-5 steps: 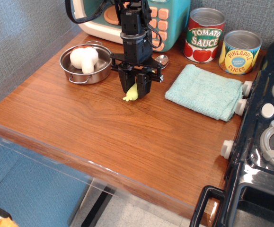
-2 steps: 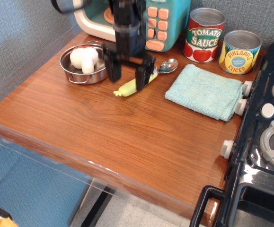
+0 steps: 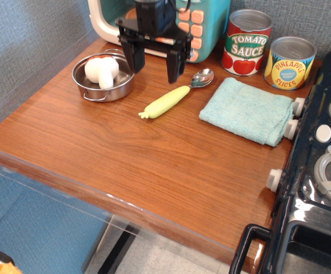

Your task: Move the spoon back between the pot and blue cloth

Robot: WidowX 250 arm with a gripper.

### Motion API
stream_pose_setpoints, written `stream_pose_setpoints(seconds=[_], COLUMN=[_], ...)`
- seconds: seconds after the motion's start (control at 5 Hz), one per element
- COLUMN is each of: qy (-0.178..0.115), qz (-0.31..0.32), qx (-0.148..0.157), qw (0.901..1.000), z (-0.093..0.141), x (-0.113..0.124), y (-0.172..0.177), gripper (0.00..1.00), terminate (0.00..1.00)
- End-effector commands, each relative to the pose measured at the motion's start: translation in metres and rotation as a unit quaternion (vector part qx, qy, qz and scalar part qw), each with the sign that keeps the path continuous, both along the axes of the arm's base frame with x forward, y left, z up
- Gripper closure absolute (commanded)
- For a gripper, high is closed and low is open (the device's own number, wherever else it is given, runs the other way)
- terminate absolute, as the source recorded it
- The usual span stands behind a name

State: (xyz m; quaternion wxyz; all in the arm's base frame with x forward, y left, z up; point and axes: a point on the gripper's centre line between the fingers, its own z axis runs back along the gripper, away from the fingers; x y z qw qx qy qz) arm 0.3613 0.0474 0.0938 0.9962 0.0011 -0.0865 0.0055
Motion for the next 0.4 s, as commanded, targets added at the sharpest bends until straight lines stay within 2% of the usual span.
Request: stream_pose_setpoints(seconds=[0.0, 0.2], qy=[-0.012, -0.012], qz=[-0.013, -0.013], qx=[0.008, 0.008], qw=[0.9998, 0.9998], z=[0.0144, 0.0144], x=[0.0039, 0.0039], y=[-0.0024, -0.0024], gripper=[0.0, 0.0], terminate=[0.0, 1.0])
